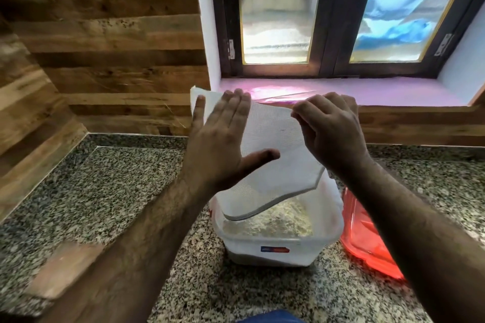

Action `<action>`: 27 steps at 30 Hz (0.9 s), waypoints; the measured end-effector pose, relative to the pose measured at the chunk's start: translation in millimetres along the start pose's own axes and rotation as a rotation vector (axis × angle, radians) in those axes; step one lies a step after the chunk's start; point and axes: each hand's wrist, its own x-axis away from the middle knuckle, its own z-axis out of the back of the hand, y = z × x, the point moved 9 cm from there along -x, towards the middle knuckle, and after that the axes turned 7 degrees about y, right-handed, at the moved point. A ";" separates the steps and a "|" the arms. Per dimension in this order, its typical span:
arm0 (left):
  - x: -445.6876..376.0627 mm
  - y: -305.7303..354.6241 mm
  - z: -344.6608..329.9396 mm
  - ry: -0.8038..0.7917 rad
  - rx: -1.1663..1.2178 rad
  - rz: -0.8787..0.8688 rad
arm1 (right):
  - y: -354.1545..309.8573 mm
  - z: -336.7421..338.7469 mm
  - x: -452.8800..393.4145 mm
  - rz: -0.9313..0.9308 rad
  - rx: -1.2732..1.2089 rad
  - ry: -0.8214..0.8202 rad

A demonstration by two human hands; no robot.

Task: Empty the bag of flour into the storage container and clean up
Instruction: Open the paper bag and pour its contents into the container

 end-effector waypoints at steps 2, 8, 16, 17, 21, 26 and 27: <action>-3.2 1.1 6.2 0.064 0.009 -0.018 | -0.9 0.6 -2.1 0.011 0.006 0.007; -18.7 2.1 1.8 -0.028 0.032 -0.028 | -1.5 3.2 -6.7 0.039 0.023 0.042; -27.2 5.2 10.9 0.158 0.044 -0.068 | -8.6 7.7 -7.3 0.068 0.045 0.087; -31.5 6.0 12.6 0.168 0.051 -0.076 | -10.1 10.2 -9.0 0.082 0.055 0.108; -51.4 15.7 19.0 0.191 0.057 -0.183 | -14.1 16.1 -9.8 0.106 0.079 0.190; -61.7 5.3 26.6 0.219 0.169 -0.260 | 20.4 27.8 5.5 -0.321 -0.078 0.339; -61.7 -1.4 30.2 0.228 0.210 -0.223 | 26.0 33.3 12.5 -0.482 -0.187 0.374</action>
